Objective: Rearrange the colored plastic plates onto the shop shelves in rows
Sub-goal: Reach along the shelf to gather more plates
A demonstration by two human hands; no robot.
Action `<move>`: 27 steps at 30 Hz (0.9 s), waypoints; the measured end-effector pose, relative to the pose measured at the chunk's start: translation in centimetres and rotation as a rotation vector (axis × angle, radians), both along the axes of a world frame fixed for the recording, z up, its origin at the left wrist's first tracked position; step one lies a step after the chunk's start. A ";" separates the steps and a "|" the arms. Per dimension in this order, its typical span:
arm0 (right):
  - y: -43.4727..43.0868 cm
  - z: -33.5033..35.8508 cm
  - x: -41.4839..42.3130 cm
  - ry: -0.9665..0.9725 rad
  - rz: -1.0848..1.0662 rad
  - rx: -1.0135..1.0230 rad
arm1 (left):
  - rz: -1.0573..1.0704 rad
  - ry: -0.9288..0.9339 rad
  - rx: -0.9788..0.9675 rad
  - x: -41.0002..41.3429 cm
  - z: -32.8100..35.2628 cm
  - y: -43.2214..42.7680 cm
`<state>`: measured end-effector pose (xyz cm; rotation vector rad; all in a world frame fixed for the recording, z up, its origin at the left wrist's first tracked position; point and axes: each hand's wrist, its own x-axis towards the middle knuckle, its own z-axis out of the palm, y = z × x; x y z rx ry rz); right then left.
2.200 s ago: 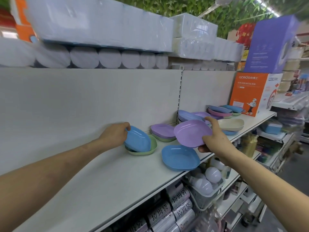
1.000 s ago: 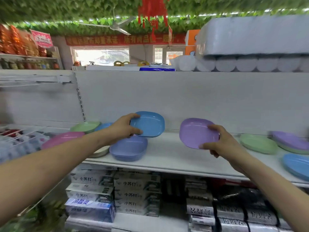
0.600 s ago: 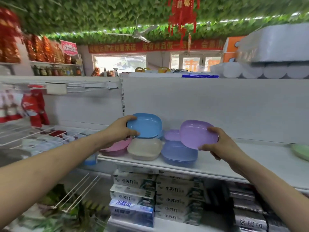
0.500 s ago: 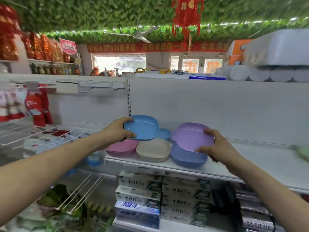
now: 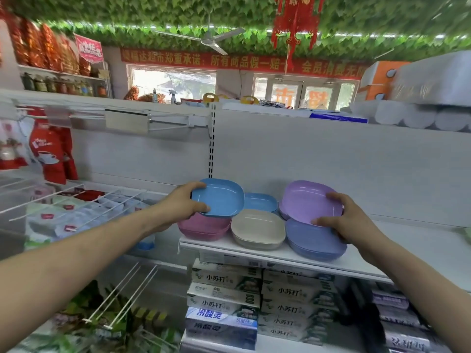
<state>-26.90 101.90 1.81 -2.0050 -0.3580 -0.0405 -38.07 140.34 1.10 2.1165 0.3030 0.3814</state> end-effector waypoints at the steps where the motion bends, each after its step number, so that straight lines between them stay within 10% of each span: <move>1: -0.1 0.1 0.5 0.001 -0.005 0.005 | 0.004 -0.001 0.000 0.4 0.0 0.1; 27: -8.8 0.1 9.6 -0.006 -0.203 -0.089 | -0.128 0.188 0.297 17.0 1.7 -4.3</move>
